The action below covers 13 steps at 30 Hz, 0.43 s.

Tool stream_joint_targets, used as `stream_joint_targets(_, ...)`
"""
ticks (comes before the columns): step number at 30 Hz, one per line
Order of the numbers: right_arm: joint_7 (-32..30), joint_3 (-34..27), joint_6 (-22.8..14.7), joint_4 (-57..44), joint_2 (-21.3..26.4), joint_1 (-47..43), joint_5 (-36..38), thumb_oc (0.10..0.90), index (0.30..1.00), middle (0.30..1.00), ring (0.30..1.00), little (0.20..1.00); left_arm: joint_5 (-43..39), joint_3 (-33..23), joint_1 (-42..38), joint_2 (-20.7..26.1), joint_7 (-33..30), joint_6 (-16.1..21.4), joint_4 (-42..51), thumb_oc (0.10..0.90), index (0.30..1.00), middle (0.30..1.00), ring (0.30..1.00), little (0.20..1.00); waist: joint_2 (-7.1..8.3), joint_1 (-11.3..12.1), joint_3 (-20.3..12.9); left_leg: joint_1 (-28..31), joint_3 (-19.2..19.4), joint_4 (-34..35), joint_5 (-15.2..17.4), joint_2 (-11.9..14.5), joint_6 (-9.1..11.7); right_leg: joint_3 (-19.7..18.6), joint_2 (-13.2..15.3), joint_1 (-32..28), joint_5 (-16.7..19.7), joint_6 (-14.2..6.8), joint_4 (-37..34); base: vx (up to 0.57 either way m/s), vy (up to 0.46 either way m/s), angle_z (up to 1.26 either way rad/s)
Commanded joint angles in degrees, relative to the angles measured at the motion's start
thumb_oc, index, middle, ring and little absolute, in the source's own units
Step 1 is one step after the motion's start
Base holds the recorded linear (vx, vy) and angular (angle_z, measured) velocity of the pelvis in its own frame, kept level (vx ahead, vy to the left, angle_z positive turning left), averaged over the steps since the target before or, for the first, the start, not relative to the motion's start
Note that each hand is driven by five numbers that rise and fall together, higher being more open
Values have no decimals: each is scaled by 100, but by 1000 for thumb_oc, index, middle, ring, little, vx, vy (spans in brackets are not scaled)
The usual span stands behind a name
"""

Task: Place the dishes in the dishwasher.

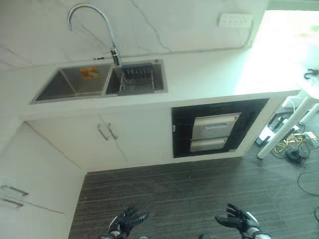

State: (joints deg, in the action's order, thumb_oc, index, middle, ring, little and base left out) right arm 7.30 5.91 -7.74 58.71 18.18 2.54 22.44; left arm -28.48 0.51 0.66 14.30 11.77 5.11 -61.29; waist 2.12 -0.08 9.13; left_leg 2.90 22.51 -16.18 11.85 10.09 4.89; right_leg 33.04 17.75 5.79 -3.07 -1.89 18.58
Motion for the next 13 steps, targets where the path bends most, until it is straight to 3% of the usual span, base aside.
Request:
stream_joint_targets(1, 156, -126, -507, 101, -135, -182, -82, 800, 900, 900, 900, 900, 284, 46, 23, 376, 92, 391, 52, 800, 900, 900, 900, 900, -65, 76, 68, -151, -466, -101, 326, 5, -92, -744, 207, -276, 210, -897, -139, 35, 528, 21)
stream_joint_targets(2, 195, -241, -514, 312, -221, -132, 65, 800, 900, 900, 900, 900, 358, 73, -28, 371, 70, 411, -50, 800, 900, 900, 900, 900, -38, 111, 55, -158, -491, -101, 402, -92, -150, -718, 354, -238, 465, -986, -139, 26, 409, 36)
stream_joint_targets(7, 188, -272, -11, 978, -491, -231, -274, 800, 900, 900, 900, 900, 303, 146, -455, 296, -26, 134, -535, 800, 900, 900, 900, 900, -41, 219, -56, -173, -508, -101, 511, -135, -358, -607, 503, -281, 534, -1032, -139, -121, 154, 30)
stream_joint_targets(13, 68, -217, 257, 1051, -473, -280, -388, 800, 900, 900, 900, 900, 262, -4, -531, 199, -207, 75, -817, 800, 900, 900, 900, 900, 32, 267, -175, -133, -487, -101, 401, 114, -303, -396, 422, -431, 227, -907, -139, -70, -122, 0)
